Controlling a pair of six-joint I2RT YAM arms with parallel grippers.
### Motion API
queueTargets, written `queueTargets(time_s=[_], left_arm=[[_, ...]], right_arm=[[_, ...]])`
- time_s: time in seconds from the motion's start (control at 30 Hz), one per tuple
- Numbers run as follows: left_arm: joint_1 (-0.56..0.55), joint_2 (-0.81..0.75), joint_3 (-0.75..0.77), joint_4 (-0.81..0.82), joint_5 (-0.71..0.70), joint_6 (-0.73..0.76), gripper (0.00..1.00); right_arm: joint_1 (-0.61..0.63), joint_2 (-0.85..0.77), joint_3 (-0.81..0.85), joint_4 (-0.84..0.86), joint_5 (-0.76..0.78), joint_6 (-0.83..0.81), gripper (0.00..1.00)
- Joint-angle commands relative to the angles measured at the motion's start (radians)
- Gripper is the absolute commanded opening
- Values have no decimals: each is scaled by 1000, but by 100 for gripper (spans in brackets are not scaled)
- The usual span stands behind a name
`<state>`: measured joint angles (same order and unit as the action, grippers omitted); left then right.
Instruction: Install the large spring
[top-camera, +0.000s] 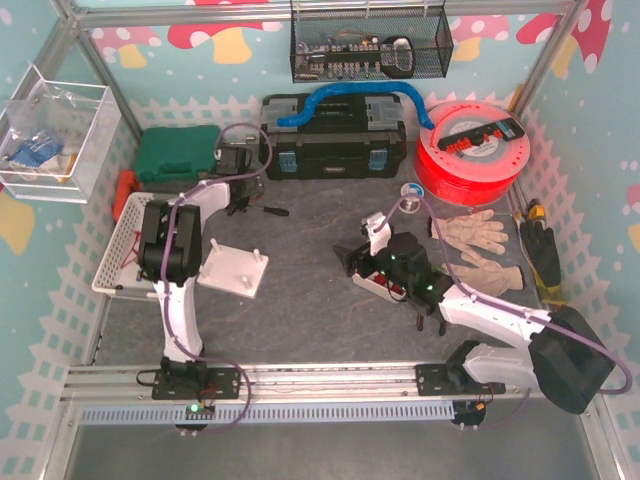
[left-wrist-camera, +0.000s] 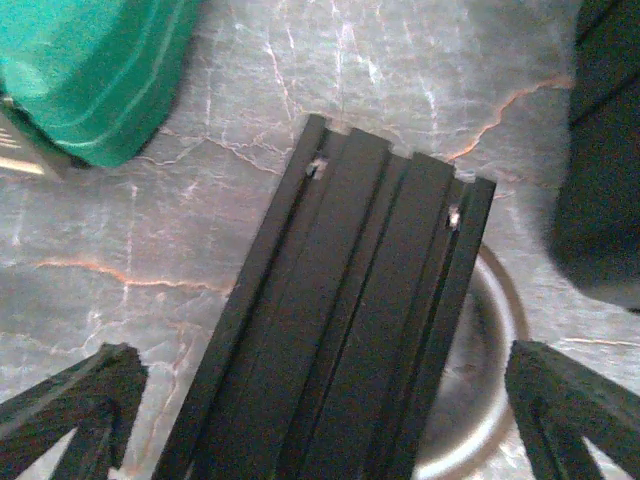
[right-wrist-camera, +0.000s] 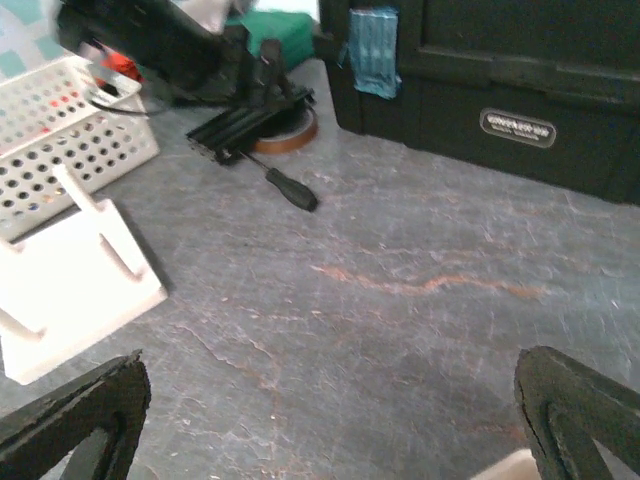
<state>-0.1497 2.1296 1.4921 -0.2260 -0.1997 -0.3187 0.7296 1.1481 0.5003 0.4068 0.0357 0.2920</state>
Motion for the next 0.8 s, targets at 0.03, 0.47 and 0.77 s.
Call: queueTargets(time_s=[0.03,0.47,0.77], left_arm=[[9,-184,-70,-26,46,-58,99],[-301,-557,-415,144,139,-107,99],[-521,-773,-778,463,106,-102,99]], right_arm=[[10,46,87,-101,130,109,99],[8,111,294,-574,267,198,96],[8,34,332,-853,265,168,85]])
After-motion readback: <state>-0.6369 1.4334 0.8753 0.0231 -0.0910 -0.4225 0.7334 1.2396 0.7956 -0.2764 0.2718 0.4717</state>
